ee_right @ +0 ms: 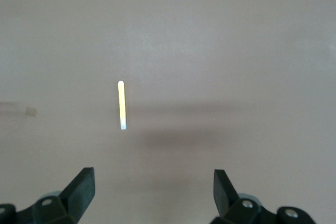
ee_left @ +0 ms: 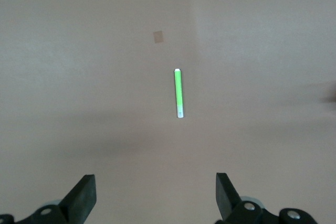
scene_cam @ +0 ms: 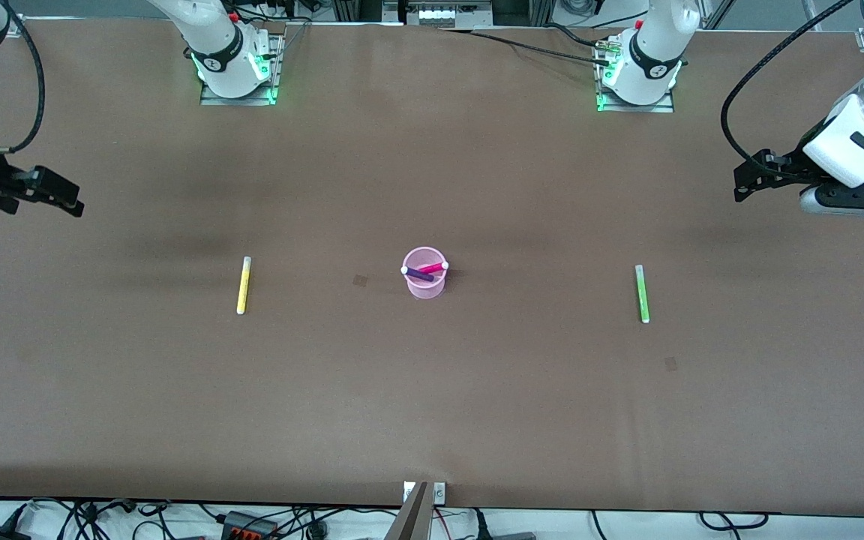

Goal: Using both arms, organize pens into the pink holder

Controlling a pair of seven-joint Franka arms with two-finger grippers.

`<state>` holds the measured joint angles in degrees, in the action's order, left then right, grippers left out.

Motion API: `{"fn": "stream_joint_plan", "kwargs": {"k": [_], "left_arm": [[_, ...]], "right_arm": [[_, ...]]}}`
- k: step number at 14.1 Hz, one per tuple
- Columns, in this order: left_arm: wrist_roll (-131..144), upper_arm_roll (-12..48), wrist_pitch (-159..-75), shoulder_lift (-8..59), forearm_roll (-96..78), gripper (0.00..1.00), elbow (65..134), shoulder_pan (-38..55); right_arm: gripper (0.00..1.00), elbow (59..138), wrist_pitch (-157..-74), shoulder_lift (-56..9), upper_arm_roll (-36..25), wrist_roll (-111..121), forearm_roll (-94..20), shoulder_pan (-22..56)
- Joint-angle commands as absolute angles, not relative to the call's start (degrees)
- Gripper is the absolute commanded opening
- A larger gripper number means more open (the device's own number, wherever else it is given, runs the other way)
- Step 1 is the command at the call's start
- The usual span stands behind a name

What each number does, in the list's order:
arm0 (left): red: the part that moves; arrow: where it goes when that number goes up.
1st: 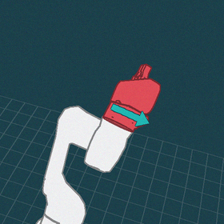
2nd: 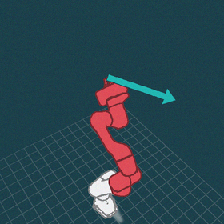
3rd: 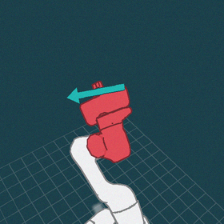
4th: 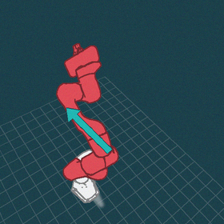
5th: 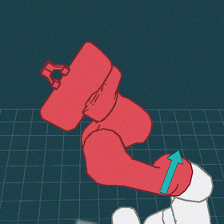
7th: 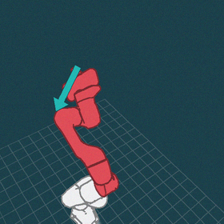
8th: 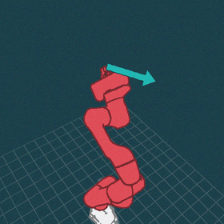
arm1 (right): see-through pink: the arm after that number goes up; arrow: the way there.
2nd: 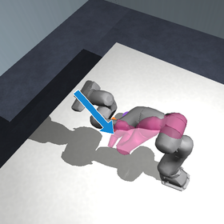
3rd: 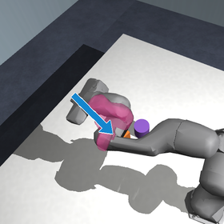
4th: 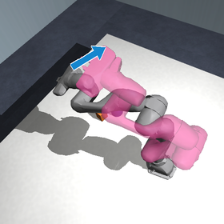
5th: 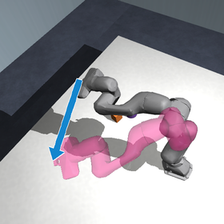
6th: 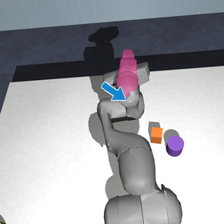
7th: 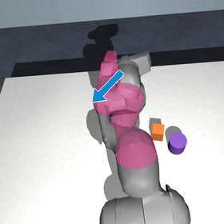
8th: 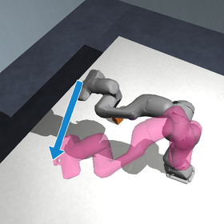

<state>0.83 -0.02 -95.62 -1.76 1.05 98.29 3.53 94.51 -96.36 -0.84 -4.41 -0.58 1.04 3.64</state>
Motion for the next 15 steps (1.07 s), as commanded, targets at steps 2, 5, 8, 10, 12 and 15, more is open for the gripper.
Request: {"fn": "stream_joint_plan", "kwargs": {"k": [2,5,8,10,12,15], "left_arm": [[1.1,0.1,-94.7,-1.6,0.9,1.00,97.1,3.6],[1.1,0.1,-94.7,-1.6,0.9,1.00,97.1,3.6],[0.9,0.0,-94.7,-1.6,0.9,1.00,97.1,3.6],[0.6,0.0,-94.8,-1.5,0.9,1.00,97.1,3.5],[0.6,0.0,-94.8,-1.6,0.9,1.00,97.1,3.6],[0.4,0.0,-94.8,-1.6,0.8,1.00,97.1,3.5]], "right_arm": [[1.00,102.8,-99.2,5.9,-3.6,0.4,1.2,3.0],[1.00,104.1,-98.4,6.9,-3.7,1.0,1.1,2.9],[1.00,104.1,-98.2,7.0,-3.7,2.5,1.0,2.9],[1.00,103.8,-98.0,6.9,-3.6,1.4,0.9,3.0],[1.00,103.8,-98.0,6.9,-3.8,1.4,0.8,2.6],[1.00,103.8,-98.0,6.9,-3.8,1.4,0.8,2.5]]}}
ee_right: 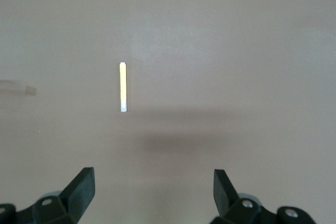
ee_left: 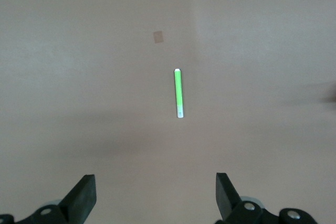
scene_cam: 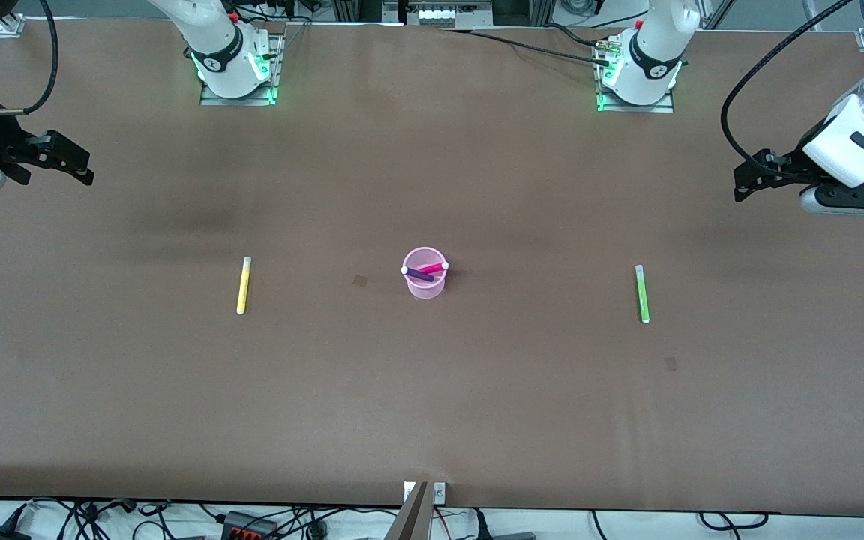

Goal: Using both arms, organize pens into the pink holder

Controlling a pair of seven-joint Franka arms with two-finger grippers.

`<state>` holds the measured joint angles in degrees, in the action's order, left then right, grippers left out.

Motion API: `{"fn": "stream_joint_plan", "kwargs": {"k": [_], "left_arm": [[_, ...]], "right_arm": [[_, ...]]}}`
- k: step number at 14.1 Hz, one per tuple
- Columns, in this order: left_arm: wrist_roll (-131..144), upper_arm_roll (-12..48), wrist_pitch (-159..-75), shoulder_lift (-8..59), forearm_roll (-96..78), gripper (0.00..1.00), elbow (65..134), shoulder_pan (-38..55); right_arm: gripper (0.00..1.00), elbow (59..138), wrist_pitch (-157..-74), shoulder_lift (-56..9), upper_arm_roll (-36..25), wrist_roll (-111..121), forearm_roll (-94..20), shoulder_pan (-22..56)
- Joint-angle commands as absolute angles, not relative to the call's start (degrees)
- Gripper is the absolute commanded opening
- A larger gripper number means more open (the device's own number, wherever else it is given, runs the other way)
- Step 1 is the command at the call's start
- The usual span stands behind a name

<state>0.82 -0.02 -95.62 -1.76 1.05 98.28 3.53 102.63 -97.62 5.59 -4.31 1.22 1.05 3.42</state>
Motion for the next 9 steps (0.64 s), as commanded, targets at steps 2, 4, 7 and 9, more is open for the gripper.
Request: {"fn": "stream_joint_plan", "kwargs": {"k": [2,4,7,9], "left_arm": [[0.4,0.0,-94.9,-1.6,0.5,1.00,97.1,3.6],[0.4,0.0,-94.9,-1.5,0.4,1.00,97.1,3.6],[1.2,0.0,-94.8,-0.7,0.3,1.00,95.6,3.6],[1.2,0.1,-94.8,-0.7,0.4,1.00,95.6,3.8]], "right_arm": [[1.00,103.8,-98.0,6.9,-3.8,1.4,0.7,2.5],[1.00,103.8,-98.4,6.9,-3.9,1.3,0.4,2.4],[1.00,103.9,-99.0,7.2,-5.4,1.3,0.2,2.2],[1.00,103.9,-99.2,7.6,-5.4,1.3,0.3,2.3]]}}
